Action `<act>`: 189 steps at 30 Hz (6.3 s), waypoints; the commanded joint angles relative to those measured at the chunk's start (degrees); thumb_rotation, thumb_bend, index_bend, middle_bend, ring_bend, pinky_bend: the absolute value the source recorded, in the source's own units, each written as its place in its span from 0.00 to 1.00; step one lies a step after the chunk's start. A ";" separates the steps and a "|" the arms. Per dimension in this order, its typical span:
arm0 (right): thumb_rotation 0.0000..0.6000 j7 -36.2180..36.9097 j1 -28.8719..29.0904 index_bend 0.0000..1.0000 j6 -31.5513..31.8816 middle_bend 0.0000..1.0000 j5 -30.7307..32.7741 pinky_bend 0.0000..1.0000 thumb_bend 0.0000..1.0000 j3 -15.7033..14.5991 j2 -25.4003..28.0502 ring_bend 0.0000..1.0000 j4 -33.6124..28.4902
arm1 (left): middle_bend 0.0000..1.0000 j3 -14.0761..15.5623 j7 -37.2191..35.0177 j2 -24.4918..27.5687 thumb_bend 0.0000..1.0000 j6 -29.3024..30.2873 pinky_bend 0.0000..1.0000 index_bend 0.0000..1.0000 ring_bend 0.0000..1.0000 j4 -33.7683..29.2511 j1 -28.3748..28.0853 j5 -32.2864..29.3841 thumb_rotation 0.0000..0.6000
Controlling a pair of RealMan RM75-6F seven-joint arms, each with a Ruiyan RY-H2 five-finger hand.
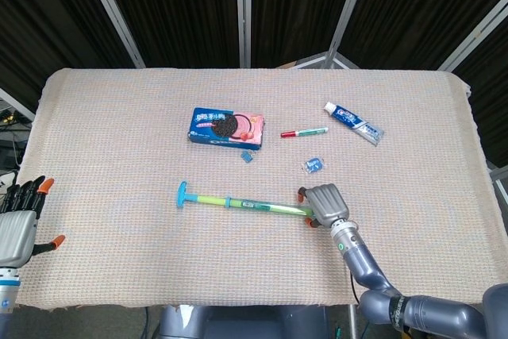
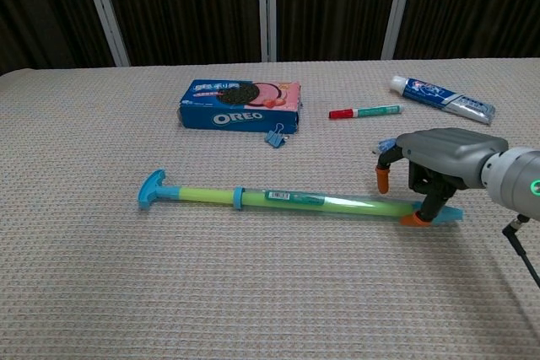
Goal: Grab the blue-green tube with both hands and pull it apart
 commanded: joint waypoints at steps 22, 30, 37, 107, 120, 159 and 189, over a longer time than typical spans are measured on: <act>1.00 1.60 1.03 0.57 0.20 1.00 2.66 1.00 0.38 -0.53 0.26 1.00 -1.06 | 0.80 -2.90 0.82 -3.65 0.11 -5.74 0.96 0.26 0.79 1.67 -7.35 2.22 1.00; 1.00 0.70 1.96 0.58 0.02 1.00 6.13 1.00 0.40 0.16 0.50 1.00 -1.91 | 0.86 -3.97 -1.10 -10.92 0.26 -17.98 1.00 0.37 0.85 7.55 -16.82 3.01 1.00; 1.00 0.30 3.00 0.58 -0.34 1.00 8.94 1.00 0.41 0.55 0.31 1.00 -2.12 | 0.86 -5.58 -2.47 -19.78 0.27 -25.39 1.00 0.39 0.85 13.67 -23.37 0.44 1.00; 1.00 4.35 5.01 0.60 1.11 1.00 9.19 1.00 0.43 -1.30 3.45 1.00 -3.34 | 0.86 -2.31 -7.48 -27.96 0.53 -30.15 1.00 0.67 0.85 22.39 -29.73 -6.62 1.00; 1.00 7.22 3.29 0.60 1.72 1.00 6.38 1.00 0.44 -1.85 8.14 1.00 -5.82 | 0.86 -2.01 -7.37 -24.02 0.54 -29.44 1.00 0.71 0.85 20.61 -28.82 -7.78 1.00; 1.00 13.35 -0.08 0.61 1.13 1.00 2.77 1.00 0.44 -2.06 14.92 1.00 -4.11 | 0.86 -0.99 -14.25 -21.38 0.55 -30.15 1.00 0.72 0.85 27.89 -26.55 -7.49 1.00; 1.00 15.31 -1.49 0.56 0.43 1.00 1.95 1.00 0.43 -1.90 16.58 1.00 -2.86 | 0.86 -1.21 -15.18 -21.47 0.54 -31.11 1.00 0.71 0.85 30.11 -26.24 -7.78 1.00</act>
